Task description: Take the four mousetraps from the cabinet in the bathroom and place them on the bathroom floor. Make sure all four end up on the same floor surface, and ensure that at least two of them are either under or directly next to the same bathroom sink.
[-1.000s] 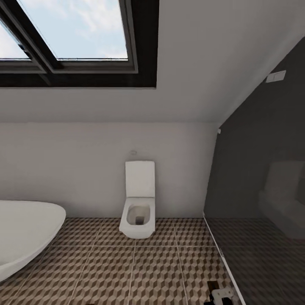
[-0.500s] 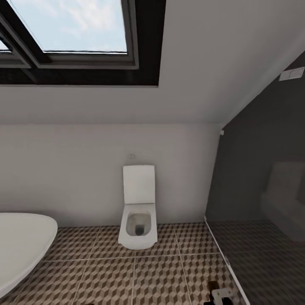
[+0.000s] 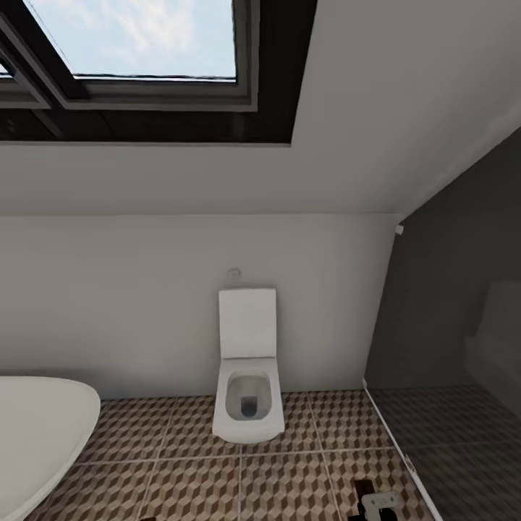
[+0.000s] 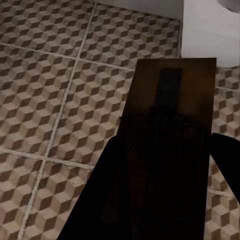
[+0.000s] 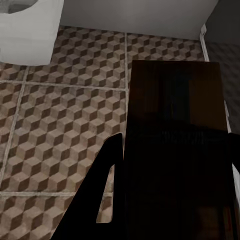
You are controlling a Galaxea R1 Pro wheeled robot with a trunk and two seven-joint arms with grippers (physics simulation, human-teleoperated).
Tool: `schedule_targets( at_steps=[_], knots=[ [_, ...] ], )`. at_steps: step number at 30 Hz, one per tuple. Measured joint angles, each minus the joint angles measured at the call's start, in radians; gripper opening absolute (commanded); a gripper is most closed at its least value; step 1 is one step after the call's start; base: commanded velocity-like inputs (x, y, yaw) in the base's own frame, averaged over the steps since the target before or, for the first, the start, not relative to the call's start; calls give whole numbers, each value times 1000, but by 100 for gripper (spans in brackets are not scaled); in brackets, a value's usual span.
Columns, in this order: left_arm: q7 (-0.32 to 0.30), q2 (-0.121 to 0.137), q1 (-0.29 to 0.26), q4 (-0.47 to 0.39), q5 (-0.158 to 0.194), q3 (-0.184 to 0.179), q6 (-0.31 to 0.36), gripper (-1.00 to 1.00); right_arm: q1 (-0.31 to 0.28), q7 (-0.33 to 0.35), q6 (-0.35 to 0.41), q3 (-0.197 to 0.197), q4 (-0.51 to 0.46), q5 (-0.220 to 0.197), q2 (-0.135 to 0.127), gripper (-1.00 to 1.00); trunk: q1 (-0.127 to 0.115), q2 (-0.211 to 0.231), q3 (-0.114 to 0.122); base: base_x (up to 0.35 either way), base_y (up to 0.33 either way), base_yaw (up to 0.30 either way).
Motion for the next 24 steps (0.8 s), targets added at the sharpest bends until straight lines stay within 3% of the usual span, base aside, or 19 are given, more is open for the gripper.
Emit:
schedule_targets(
  at_steps=[24],
  knots=[
    [1,-4,1,0,9,0,-1,-100,0,0,0,0,0,0,0,-100,0,0,0,8,6,83]
  ],
)
